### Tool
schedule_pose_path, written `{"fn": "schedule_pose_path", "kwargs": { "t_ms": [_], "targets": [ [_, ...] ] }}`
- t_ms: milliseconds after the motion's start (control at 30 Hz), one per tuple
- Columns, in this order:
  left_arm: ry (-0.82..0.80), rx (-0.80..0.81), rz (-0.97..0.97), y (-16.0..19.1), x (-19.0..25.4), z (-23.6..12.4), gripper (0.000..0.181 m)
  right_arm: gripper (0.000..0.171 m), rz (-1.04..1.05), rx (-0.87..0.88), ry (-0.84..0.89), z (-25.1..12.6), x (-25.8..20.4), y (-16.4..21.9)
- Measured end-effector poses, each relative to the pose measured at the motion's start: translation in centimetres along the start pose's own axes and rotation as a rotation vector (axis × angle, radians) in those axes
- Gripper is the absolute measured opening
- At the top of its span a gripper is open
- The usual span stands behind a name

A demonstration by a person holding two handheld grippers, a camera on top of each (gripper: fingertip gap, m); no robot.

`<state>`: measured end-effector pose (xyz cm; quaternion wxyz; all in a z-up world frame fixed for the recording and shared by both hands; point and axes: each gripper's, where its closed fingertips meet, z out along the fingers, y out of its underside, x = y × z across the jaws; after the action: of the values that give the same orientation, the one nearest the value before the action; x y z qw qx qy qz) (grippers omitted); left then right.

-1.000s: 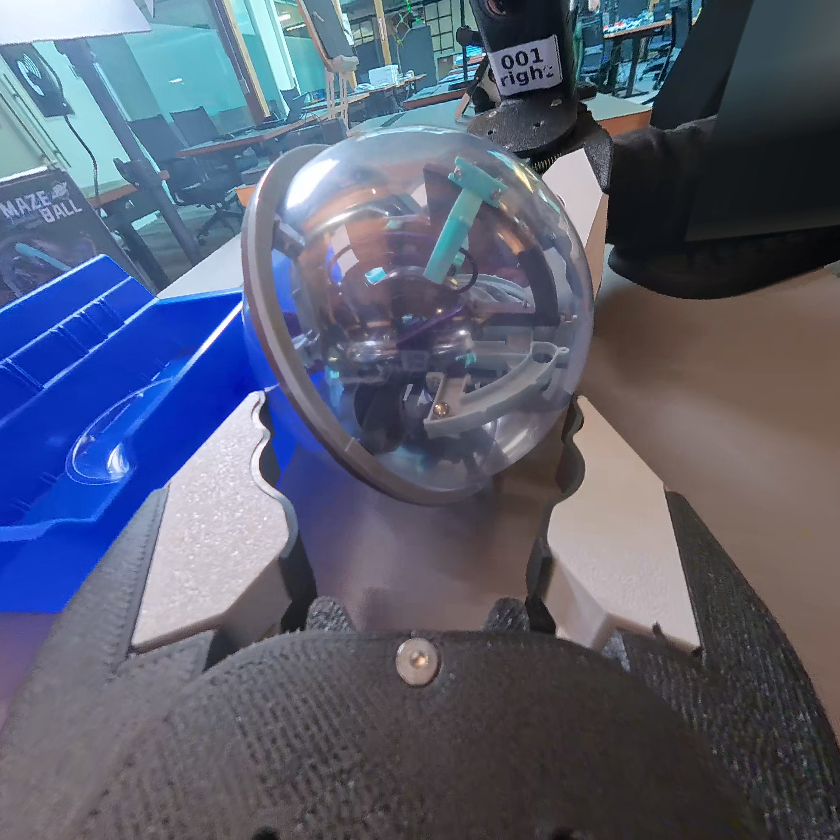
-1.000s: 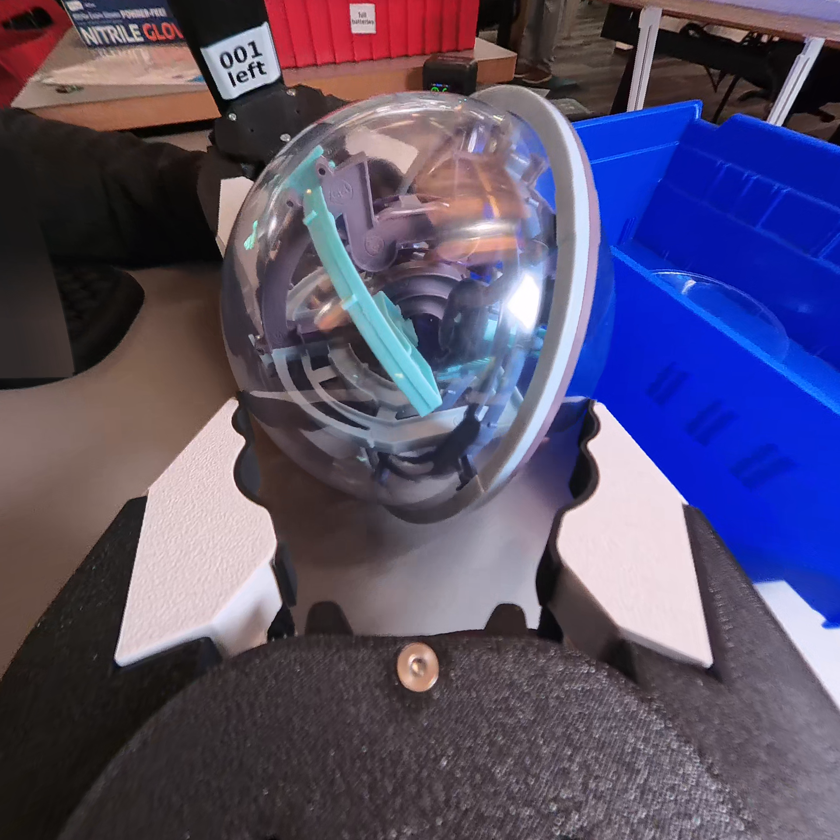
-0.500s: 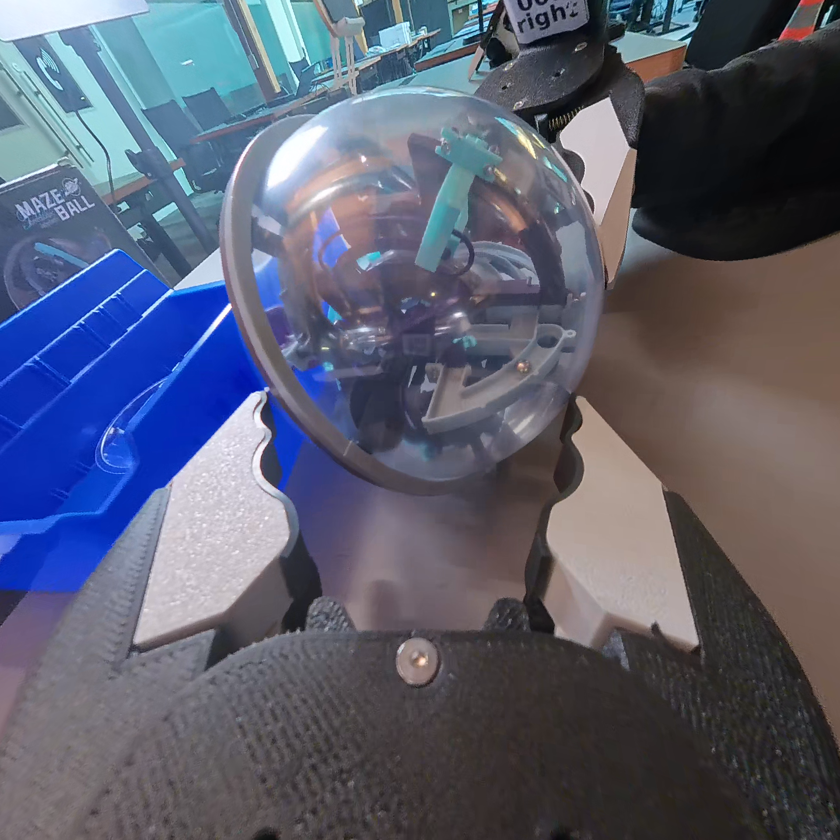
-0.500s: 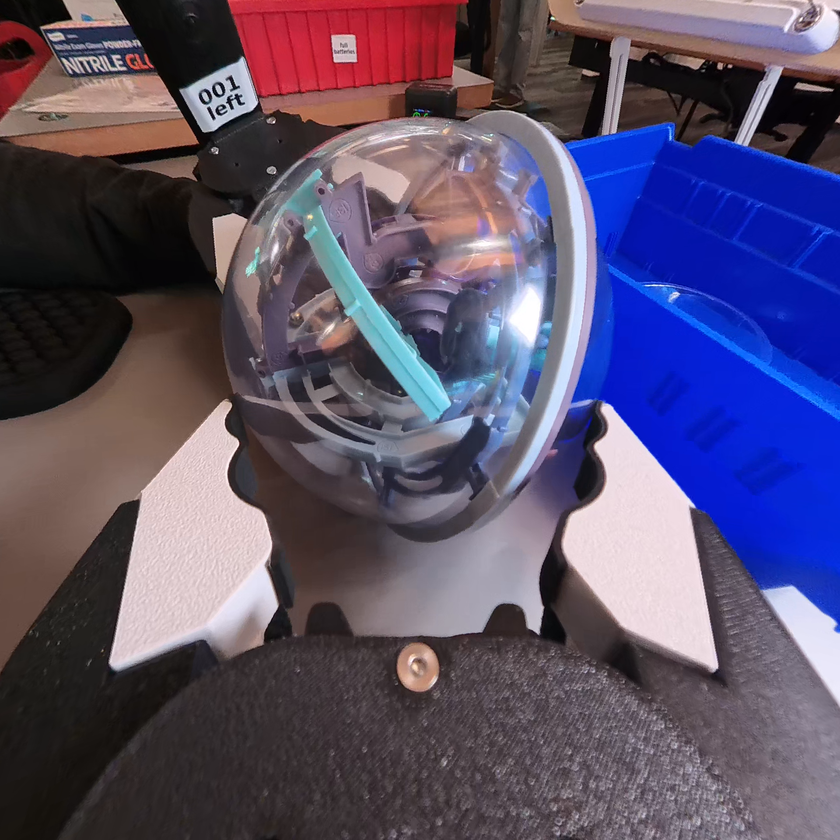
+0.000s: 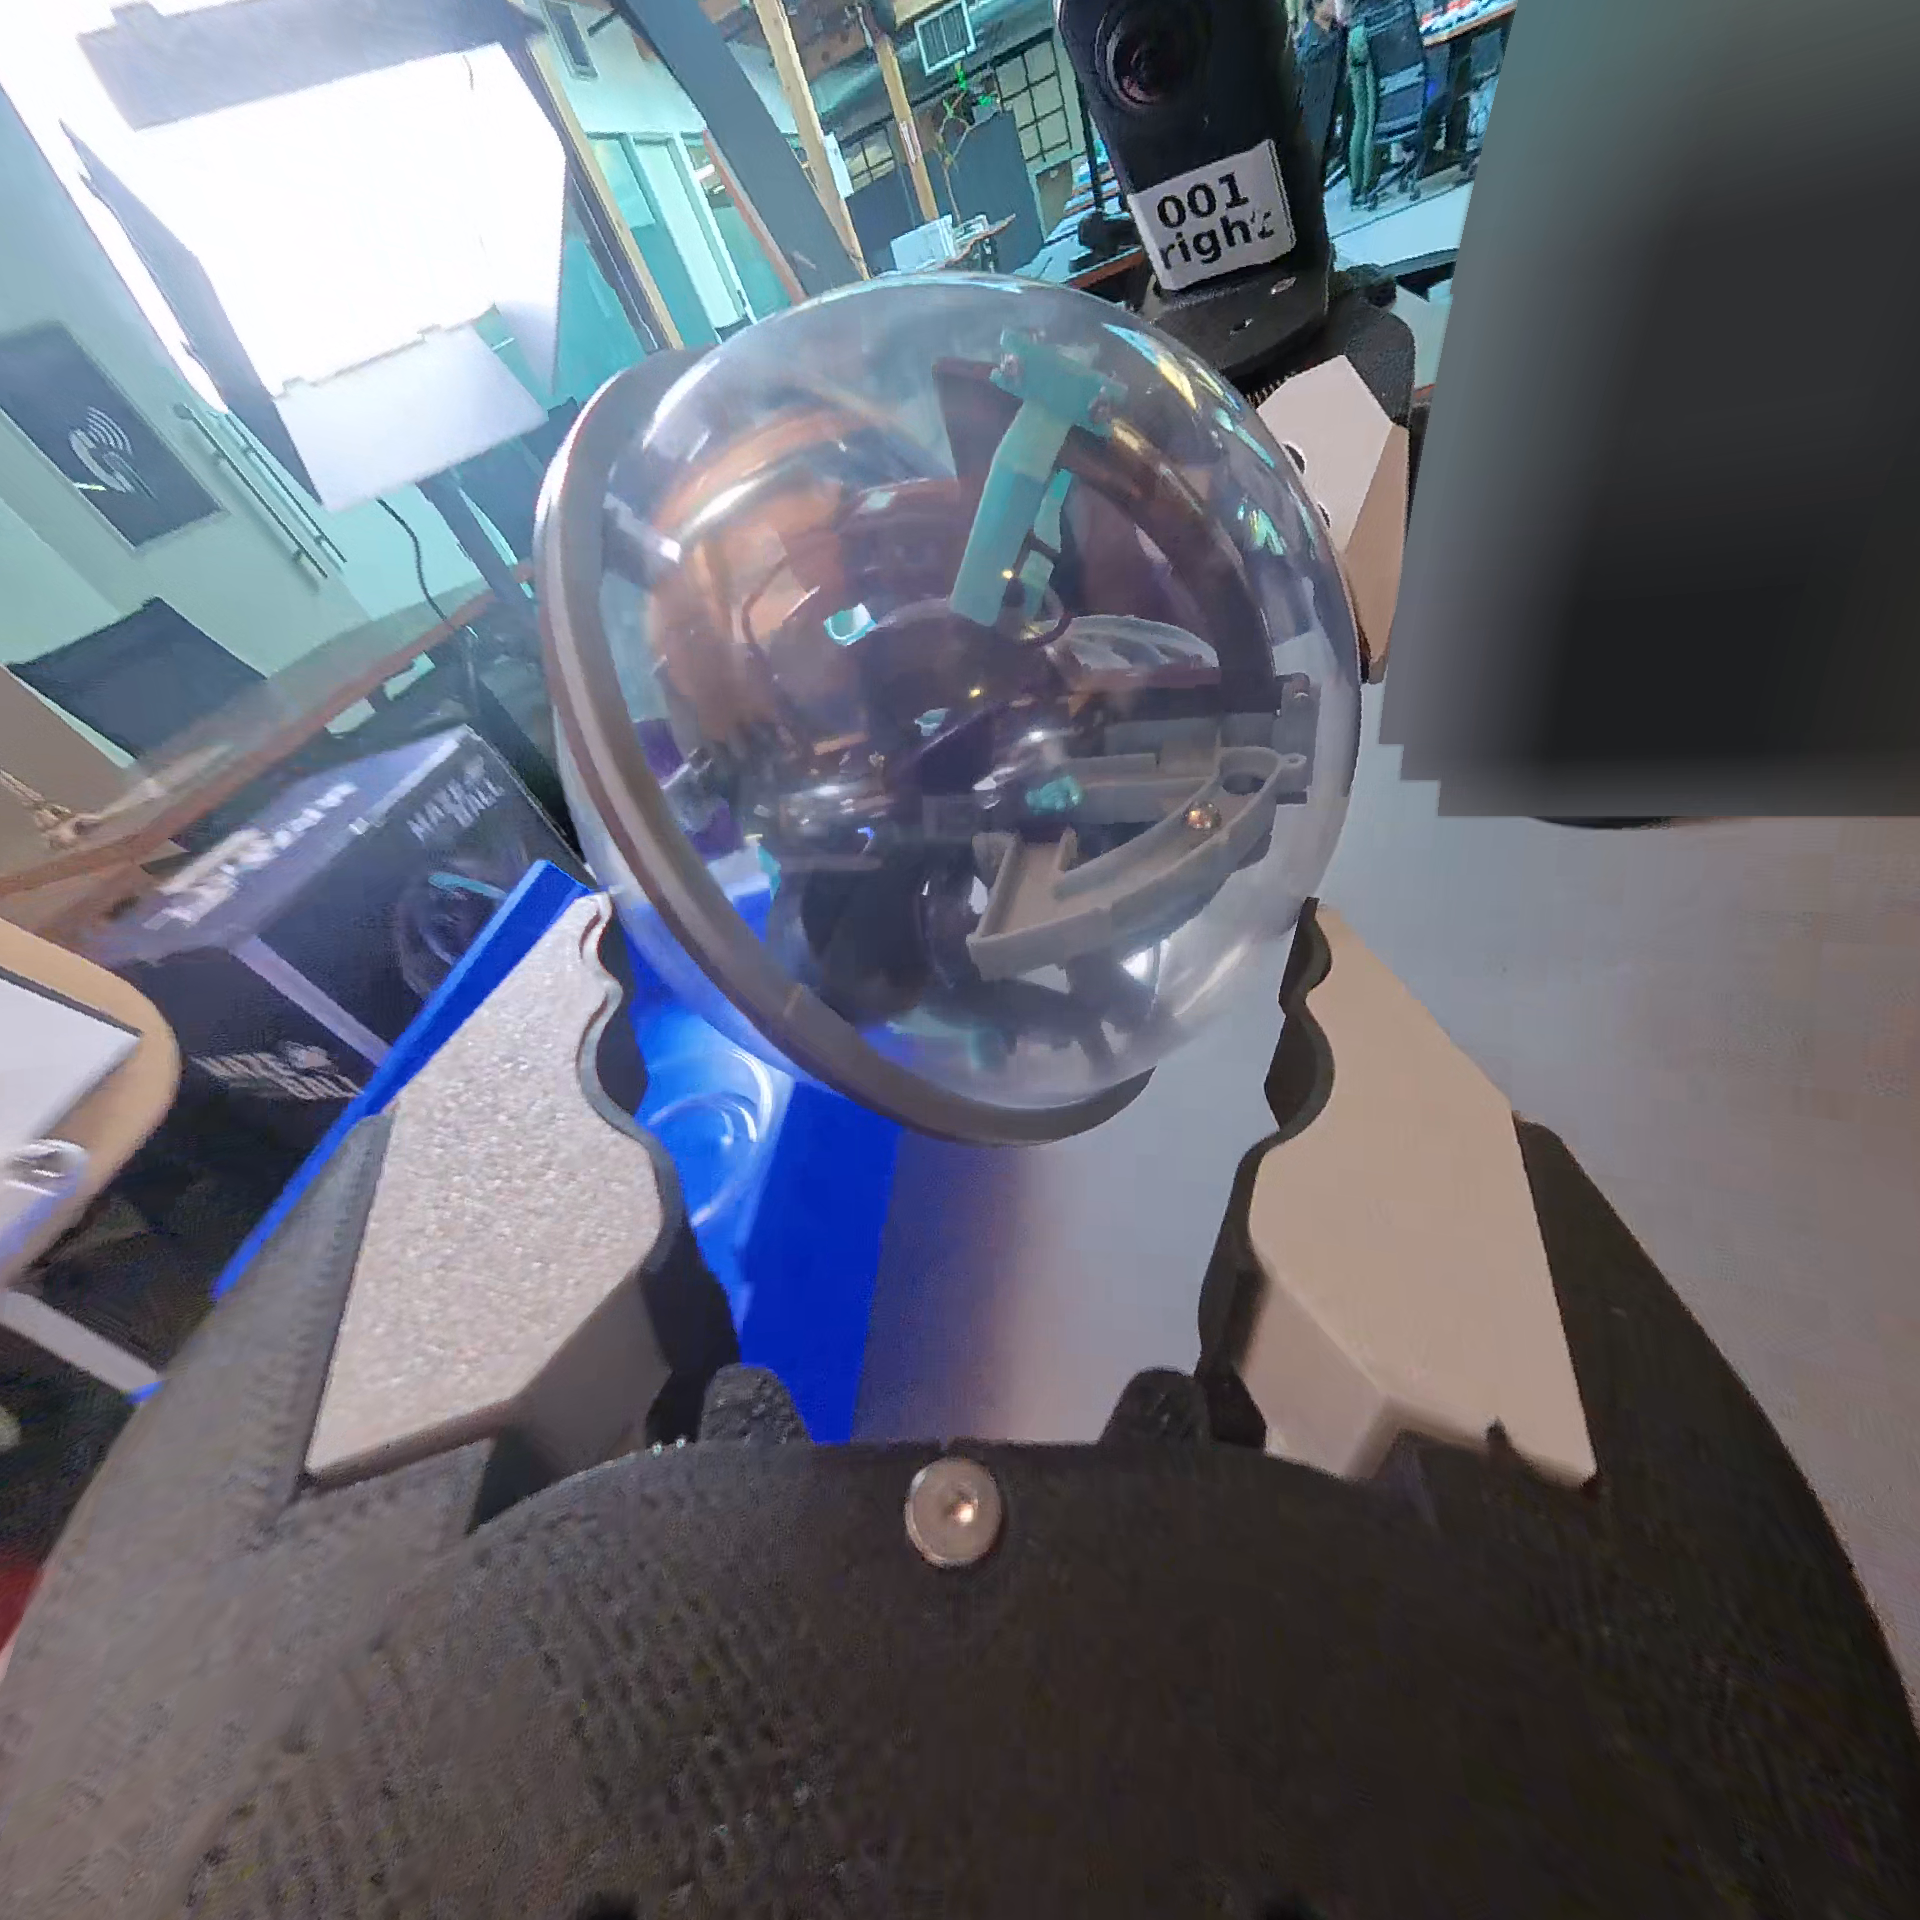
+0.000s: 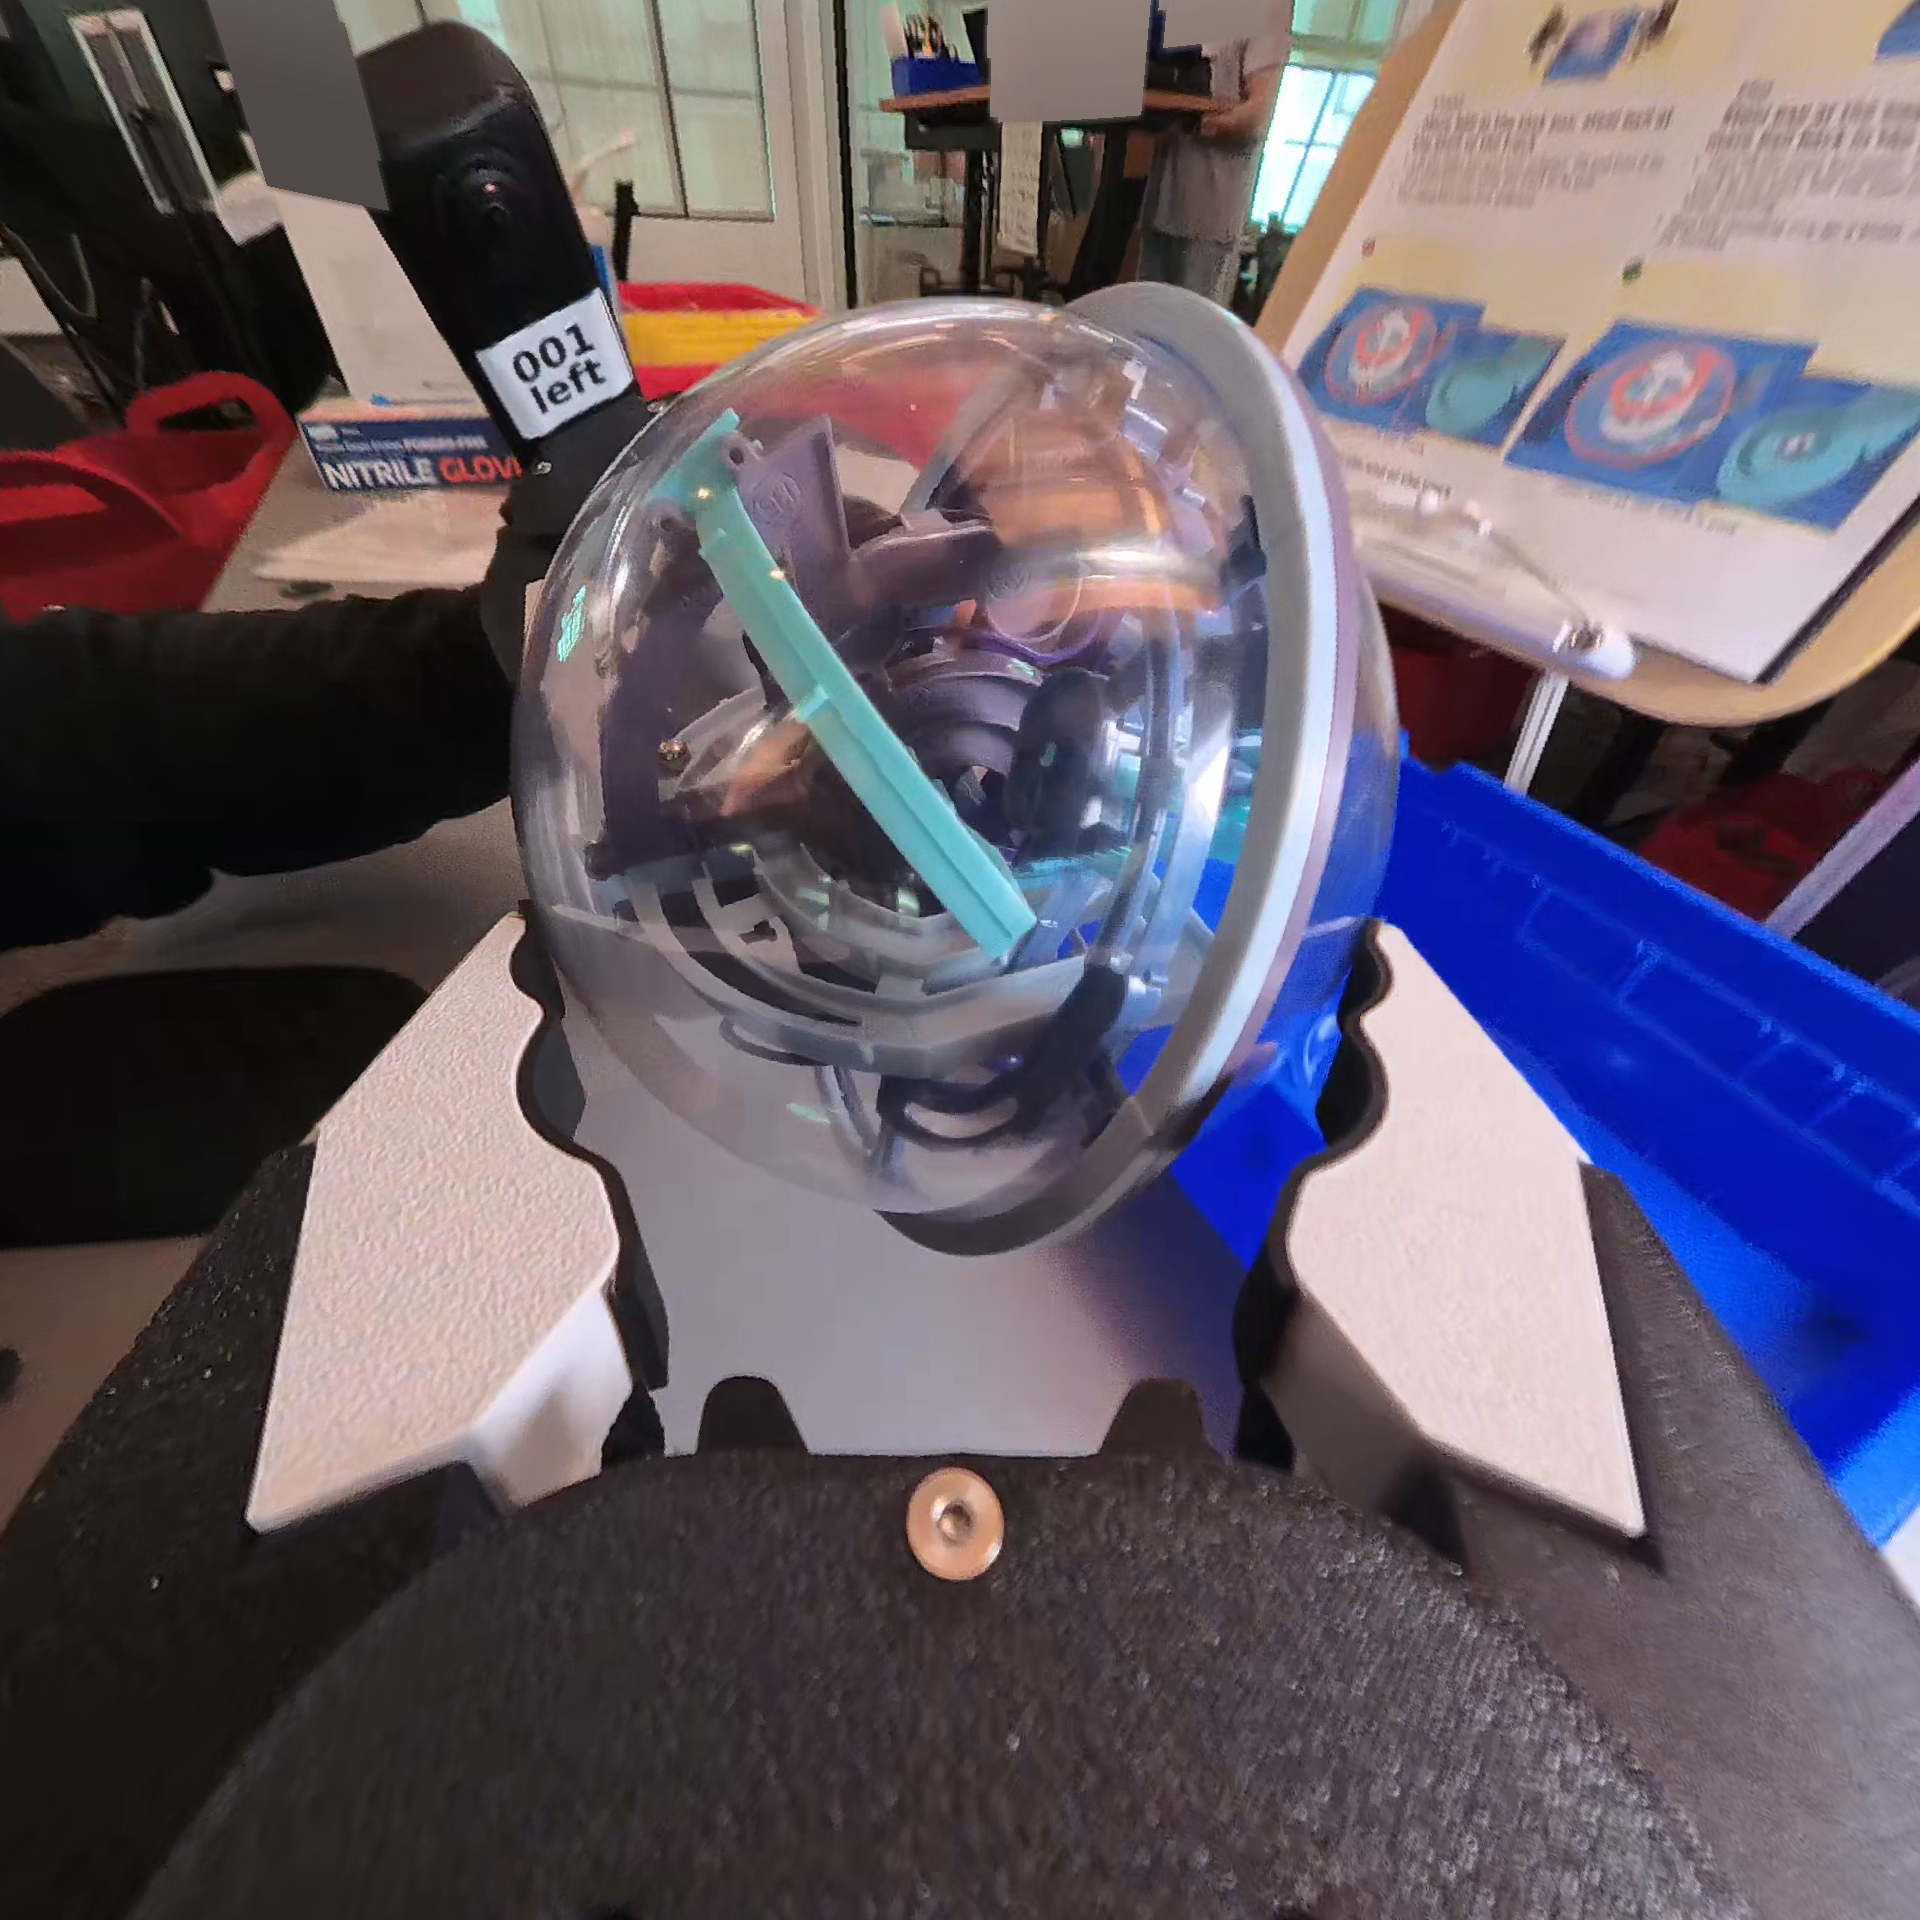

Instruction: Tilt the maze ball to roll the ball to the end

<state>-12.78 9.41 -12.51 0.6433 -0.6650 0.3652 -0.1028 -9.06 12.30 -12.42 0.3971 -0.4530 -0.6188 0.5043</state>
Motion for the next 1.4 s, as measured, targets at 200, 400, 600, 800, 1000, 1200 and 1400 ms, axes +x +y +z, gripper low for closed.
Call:
{"fn": "schedule_pose_path", "kwargs": {
  "t_ms": [200,400,600,800,1000,1200,1400],
  "targets": [
    [-0.023,0.011,-0.008,-7.5,-2.0,-2.9,0.122,0.144,0.033,0.007,-0.059,-0.2,-1.0,-7.6],
    [-0.056,0.054,-0.005,-12.6,-2.2,-4.9,0.123,0.144,0.006,-0.014,-0.074,-1.1,-2.6,-13.1],
    [-0.089,0.047,0.055,-14.9,-1.6,-5.6,0.123,0.144,-0.064,-0.012,-0.065,-1.9,-3.9,-15.4],
    [-0.097,0.055,0.076,-15.7,-1.3,-6.2,0.123,0.145,-0.087,0.004,-0.054,-1.9,-4.6,-16.3],
    [-0.102,0.05,0.095,-15.6,-1.4,-6.7,0.123,0.145,-0.116,0.013,-0.036,-1.6,-4.9,-16.7],
    [-0.091,0.03,0.111,-15.2,-1.4,-6.9,0.123,0.145,-0.126,0.036,-0.017,-1.3,-5.0,-16.5],
    [-0.073,-0.012,0.098,-14.2,-1.3,-6.5,0.123,0.145,-0.087,0.066,-0.019,-1.1,-4.7,-15.4]
  ]
}}
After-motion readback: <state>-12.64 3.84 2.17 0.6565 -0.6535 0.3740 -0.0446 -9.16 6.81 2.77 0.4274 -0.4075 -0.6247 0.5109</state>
